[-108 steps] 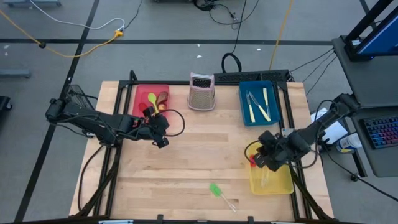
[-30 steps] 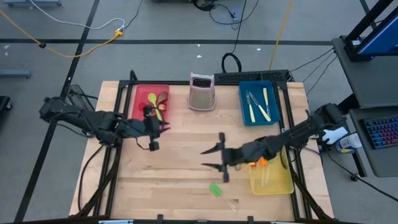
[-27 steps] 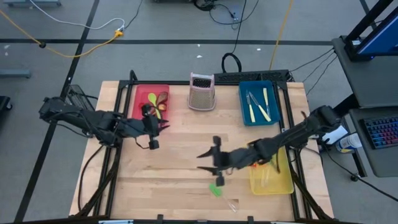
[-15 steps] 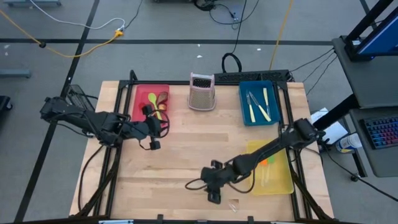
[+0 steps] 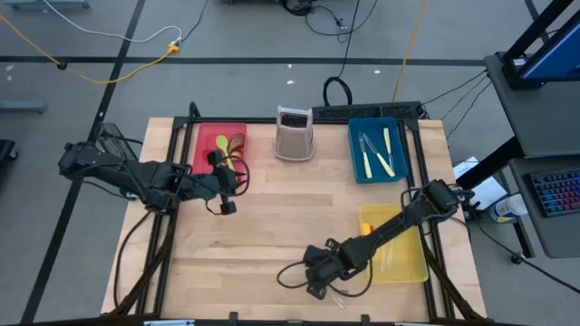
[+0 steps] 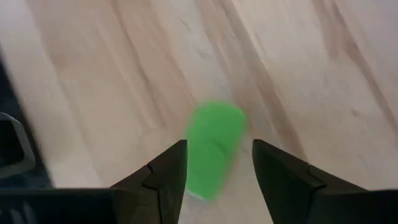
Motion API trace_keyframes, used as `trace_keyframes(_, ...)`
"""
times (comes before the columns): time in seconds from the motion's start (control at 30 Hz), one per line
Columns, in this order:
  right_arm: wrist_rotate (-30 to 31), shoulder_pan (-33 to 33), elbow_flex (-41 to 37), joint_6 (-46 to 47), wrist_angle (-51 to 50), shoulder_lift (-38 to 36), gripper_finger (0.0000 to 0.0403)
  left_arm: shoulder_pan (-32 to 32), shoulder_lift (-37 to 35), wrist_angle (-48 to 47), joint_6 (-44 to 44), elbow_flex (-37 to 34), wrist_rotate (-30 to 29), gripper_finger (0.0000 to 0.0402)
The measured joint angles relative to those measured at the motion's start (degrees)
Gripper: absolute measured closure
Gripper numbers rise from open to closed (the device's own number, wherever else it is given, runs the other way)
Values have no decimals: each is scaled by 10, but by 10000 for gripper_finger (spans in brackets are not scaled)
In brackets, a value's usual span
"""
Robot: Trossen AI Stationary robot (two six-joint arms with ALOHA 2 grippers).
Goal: Pick & Place Kitchen Items
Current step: Put the green spatula into the yellow bin
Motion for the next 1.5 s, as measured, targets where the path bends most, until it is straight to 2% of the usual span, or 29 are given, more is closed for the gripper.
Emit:
trace_keyframes(0.1,12,2,0,1,34,1,227,4,0,0,0,0,0,314)
trace_keyframes(0.23,36,2,0,-5,19,13,227,10,0,0,-1,0,0,314)
trace_keyframes(0.4,8,2,2,-7,28,40,228,11,0,1,-3,0,0,314)
trace_keyframes(0.57,15,4,3,-26,17,58,237,14,0,1,-2,0,1,314)
trace_keyframes(0.77,26,9,2,-99,-17,62,283,17,0,1,-2,0,0,314)
trace_keyframes(1.03,22,9,1,-113,-23,62,392,18,0,1,-2,0,0,314)
trace_keyframes(1.33,29,9,0,-149,3,39,398,18,0,1,-2,0,0,314)
trace_keyframes(1.5,79,12,-4,-175,-72,-31,399,18,0,2,-2,0,0,314)
